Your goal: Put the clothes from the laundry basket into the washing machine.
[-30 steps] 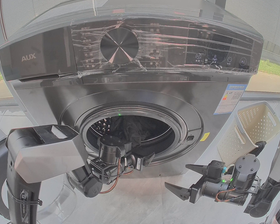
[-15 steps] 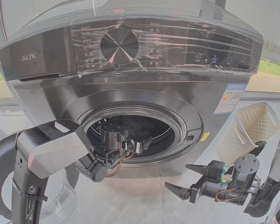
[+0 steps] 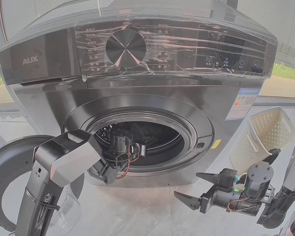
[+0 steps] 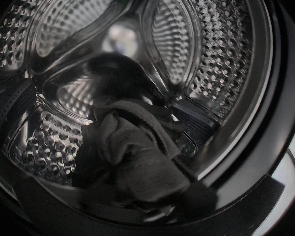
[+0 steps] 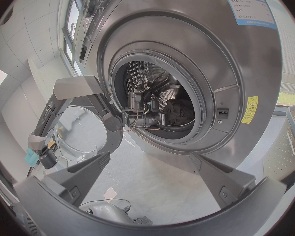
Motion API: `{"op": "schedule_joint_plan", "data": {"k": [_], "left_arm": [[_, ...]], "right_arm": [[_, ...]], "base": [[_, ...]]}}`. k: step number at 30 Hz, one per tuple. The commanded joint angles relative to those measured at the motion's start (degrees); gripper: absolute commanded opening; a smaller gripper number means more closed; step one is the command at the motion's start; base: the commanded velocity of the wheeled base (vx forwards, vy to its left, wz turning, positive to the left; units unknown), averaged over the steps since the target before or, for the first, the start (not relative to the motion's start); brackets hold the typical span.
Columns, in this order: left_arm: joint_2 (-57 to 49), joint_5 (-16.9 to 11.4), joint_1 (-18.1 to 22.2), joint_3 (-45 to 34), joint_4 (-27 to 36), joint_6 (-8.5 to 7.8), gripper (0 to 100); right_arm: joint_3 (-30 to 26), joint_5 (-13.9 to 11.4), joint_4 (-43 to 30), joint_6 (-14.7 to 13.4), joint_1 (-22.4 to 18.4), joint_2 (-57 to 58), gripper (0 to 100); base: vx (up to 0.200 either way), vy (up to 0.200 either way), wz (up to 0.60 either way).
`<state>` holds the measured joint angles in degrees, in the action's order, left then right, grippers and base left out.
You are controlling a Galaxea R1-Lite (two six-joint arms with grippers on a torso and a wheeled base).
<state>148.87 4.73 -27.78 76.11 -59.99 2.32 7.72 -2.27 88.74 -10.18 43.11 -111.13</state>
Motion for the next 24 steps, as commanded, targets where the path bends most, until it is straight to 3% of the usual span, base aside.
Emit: {"op": "schedule_joint_plan", "data": {"k": [1, 7, 17, 18, 21, 24], "left_arm": [[2.7, 2.4, 1.1, 6.5, -0.6, 0.76, 0], [4.1, 5.0, 2.5, 13.8, -1.1, 2.61, 0], [4.4, 5.2, 2.7, 14.4, -1.4, 2.87, 0], [4.4, 5.2, 2.6, 14.4, -1.4, 2.87, 100], [4.2, 5.1, 2.5, 13.9, -1.6, 3.4, 100], [3.3, 5.2, 2.0, 11.9, -1.4, 4.98, 100]], "right_arm": [[0.0, 0.0, 0.1, 0.0, 0.0, -0.1, 100], [0.0, 0.0, 0.0, 0.1, 0.0, -0.1, 100], [0.0, 0.0, 0.0, 0.0, -0.1, -0.1, 100], [0.0, 0.0, 0.1, 0.0, -0.1, -0.1, 100], [0.0, 0.0, 0.0, 0.0, -0.1, -0.1, 100], [0.0, 0.0, 0.1, 0.1, -0.1, -0.1, 100]], "base": [[0.0, 0.0, 0.0], [0.0, 0.0, 0.0], [0.0, 0.0, 0.0], [0.0, 0.0, 0.0], [0.0, 0.0, 0.0], [0.0, 0.0, 0.0]]}}
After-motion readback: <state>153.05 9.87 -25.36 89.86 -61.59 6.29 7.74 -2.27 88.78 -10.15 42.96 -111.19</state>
